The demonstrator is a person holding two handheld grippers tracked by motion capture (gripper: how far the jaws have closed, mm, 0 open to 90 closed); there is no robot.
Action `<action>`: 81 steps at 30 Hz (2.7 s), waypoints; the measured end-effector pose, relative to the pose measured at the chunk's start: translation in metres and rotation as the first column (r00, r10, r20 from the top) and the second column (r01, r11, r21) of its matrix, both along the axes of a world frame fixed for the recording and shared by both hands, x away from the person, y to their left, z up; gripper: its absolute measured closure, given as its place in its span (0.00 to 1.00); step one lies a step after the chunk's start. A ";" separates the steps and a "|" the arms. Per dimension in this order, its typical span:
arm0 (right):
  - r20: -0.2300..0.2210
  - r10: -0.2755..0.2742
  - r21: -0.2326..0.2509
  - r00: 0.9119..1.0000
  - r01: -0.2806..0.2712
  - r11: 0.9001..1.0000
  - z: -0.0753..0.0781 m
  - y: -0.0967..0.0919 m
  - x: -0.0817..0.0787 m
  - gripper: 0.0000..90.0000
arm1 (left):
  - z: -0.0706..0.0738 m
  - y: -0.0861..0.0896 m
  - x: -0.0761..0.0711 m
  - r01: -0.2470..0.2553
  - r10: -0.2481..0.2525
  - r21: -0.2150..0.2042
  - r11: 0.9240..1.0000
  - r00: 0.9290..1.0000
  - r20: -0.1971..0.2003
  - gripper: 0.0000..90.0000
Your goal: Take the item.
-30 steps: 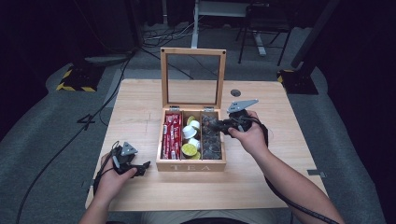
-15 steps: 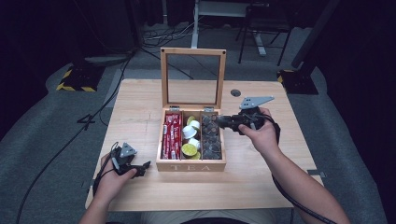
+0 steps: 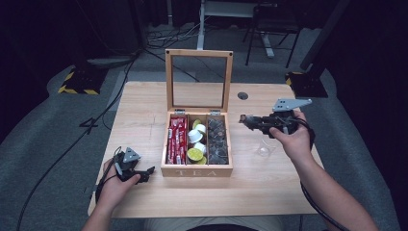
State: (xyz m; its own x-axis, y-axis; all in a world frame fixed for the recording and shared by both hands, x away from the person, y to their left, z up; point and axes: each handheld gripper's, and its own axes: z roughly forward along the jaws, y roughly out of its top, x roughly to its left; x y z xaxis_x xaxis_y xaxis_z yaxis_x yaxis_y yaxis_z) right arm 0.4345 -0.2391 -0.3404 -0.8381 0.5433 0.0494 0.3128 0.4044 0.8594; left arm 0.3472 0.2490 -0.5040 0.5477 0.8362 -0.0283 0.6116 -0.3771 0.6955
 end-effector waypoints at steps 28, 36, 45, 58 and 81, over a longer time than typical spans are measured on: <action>-0.028 -0.173 -0.056 0.984 0.172 0.984 -0.012 -0.067 -0.010 0.86 | 0.000 0.001 -0.001 0.001 -0.001 0.003 1.000 1.000 0.001 0.21; -0.057 -0.205 -0.087 0.977 0.200 0.976 -0.023 -0.074 -0.011 0.86 | 0.000 0.001 -0.001 0.002 -0.002 0.003 1.000 1.000 0.002 0.21; -0.088 -0.217 -0.122 0.972 0.206 0.971 -0.038 -0.077 -0.012 0.86 | 0.000 0.001 -0.001 0.001 -0.001 0.004 1.000 1.000 0.003 0.21; -0.116 -0.227 -0.193 0.967 0.203 0.960 -0.054 -0.072 -0.006 0.68 | 0.000 0.001 -0.001 0.001 -0.001 0.003 1.000 1.000 0.004 0.21; -0.093 -0.246 -0.101 0.965 0.236 0.966 -0.057 -0.075 -0.003 0.30 | 0.000 0.000 0.001 0.001 -0.001 0.000 1.000 1.000 -0.003 0.20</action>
